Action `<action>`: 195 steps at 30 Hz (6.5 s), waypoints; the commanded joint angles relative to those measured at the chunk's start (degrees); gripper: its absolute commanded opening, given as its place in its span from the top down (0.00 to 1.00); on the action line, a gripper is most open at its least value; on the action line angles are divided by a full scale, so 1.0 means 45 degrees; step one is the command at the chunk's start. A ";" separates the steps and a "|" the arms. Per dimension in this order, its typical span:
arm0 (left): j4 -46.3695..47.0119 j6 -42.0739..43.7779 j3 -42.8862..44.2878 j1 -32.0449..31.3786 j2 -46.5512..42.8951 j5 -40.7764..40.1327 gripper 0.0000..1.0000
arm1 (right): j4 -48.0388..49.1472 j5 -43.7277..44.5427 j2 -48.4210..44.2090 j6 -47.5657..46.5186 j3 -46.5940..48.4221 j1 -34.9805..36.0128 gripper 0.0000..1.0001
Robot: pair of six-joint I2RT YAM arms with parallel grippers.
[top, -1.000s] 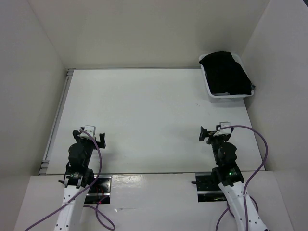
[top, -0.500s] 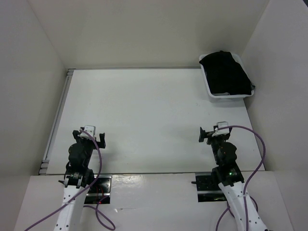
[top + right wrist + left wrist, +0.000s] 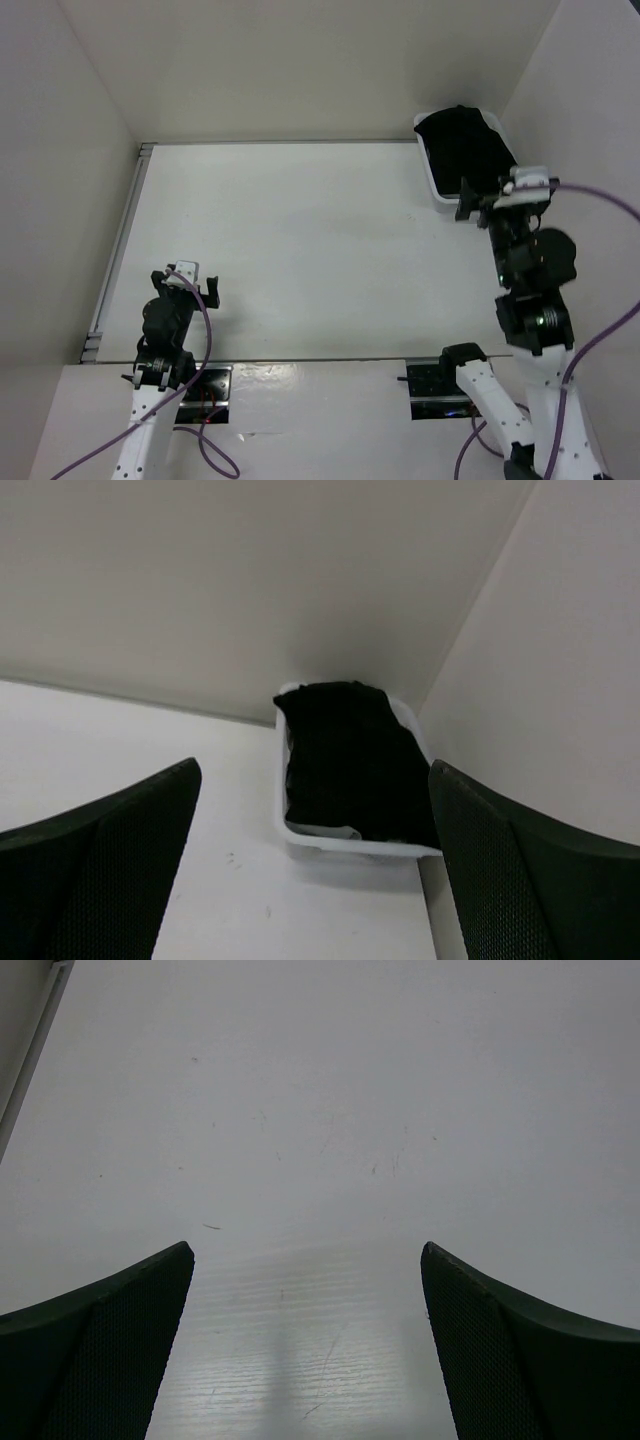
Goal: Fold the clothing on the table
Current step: Grab the skirt from the pile, then move the skirt to the center of the board, then flatten the skirt out
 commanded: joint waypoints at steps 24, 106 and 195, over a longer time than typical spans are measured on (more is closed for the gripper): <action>0.0355 -0.0152 -0.0362 -0.0048 -0.1613 0.0060 0.00 | -0.5921 -0.1832 0.9662 0.2076 0.7156 -0.6457 0.02; -0.7027 0.1039 1.4973 0.3643 1.5184 0.3575 0.00 | -0.9056 -0.3051 1.5096 -0.0326 1.2205 0.2721 0.01; -0.4394 -0.2627 1.6711 -0.0242 2.0649 0.7813 0.04 | -0.6300 0.1528 1.4320 0.1607 0.8882 0.4369 0.01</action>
